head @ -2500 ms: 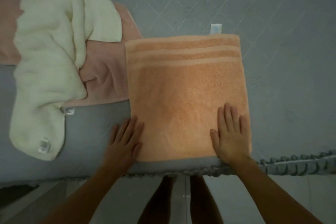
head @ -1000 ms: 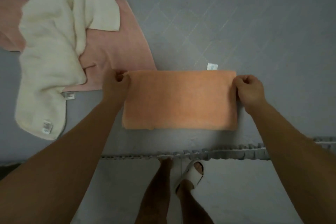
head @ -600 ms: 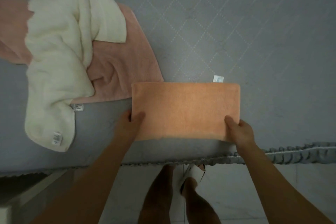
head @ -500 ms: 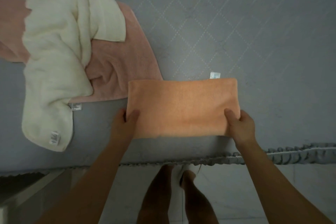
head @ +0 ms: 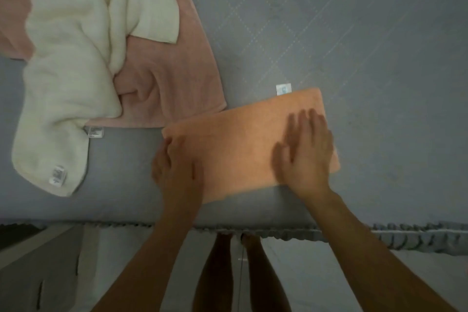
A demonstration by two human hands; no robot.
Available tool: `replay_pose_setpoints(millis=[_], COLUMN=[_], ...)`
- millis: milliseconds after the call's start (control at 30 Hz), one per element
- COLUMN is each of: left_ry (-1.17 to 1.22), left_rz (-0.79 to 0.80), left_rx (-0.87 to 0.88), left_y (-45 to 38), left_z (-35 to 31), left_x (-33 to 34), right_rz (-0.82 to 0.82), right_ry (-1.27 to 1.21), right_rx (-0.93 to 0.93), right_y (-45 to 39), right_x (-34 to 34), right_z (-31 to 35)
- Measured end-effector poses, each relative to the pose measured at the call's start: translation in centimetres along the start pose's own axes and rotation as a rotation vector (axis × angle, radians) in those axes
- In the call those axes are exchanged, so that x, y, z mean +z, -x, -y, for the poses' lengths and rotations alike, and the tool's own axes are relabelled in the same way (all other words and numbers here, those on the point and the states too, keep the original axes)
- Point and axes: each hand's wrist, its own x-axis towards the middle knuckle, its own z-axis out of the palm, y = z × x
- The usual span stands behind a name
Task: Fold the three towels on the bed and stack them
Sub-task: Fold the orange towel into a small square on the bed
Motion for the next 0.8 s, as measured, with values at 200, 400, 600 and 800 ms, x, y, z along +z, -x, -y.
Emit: replay_pose_setpoints(millis=[200,400,600,800], left_ry=[-0.297,-0.357,0.280,0.801], left_rz=[0.120,0.155,0.216,0.355], left_rx=[0.481,0.286,-0.140,-0.690], left_y=[-1.4,-0.4,-4.8,-4.1], left_z=[1.4,6.2,4.2,4.3], left_x=[5.7,3.7,-0.5,-0.4], right_rz=[0.328,0.162,0.102,0.344], right_ry=[0.280,0.340,-0.065,-0.577], right_rx=[-0.646,-0.247,0.156,0.851], right_y=[-2.3,-4.9,-3.0,-0.5], right_x=[7.8,3.4,-1.3,-2.0], right_z=[3.2,-7.2,-8.4,-7.9])
